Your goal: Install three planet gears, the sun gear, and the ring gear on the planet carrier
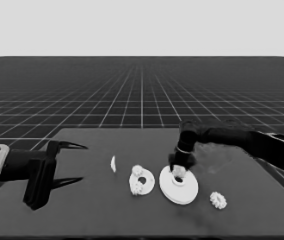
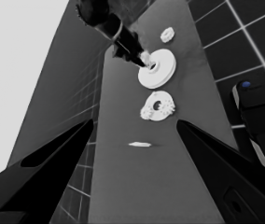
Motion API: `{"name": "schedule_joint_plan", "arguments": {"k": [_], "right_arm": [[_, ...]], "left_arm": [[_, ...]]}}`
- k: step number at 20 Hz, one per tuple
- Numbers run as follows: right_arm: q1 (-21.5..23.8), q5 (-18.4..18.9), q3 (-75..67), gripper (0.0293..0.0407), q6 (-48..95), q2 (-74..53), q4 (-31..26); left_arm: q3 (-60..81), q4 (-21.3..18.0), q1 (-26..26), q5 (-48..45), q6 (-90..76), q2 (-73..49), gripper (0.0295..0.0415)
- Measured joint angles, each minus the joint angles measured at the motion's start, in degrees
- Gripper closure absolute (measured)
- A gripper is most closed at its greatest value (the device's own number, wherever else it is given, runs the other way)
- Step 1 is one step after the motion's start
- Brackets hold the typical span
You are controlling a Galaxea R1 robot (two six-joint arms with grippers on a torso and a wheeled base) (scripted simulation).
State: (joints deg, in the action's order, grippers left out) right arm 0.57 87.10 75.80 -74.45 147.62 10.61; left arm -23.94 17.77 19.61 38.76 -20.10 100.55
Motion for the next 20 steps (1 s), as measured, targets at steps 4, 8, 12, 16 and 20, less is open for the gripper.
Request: {"name": "schedule_joint_plan", "arguments": {"k": [4,8,12,16,20], "right_arm": [[-0.1,0.7,11.4,0.0387,-3.5,17.4,-0.2],[-0.1,0.7,13.8,0.0387,-3.2,19.3,-0.3],[-8.1,-2.0,18.9,0.0387,-0.2,20.8,7.1],[-8.9,-2.4,19.8,0.0388,0.3,21.1,7.9],[-8.9,-2.5,19.9,0.0328,0.4,21.2,8.0]], "left_arm": [[0.0,0.0,0.0,0.0,0.0,0.0,0.0326],[0.0,0.0,0.0,0.0,0.0,0.0,0.0326],[0.0,0.0,0.0,0.0,0.0,0.0,0.0326],[0.0,0.0,0.0,0.0,0.0,0.0,0.0326],[0.0,0.0,0.0,0.0,0.0,0.0,0.0326]]}}
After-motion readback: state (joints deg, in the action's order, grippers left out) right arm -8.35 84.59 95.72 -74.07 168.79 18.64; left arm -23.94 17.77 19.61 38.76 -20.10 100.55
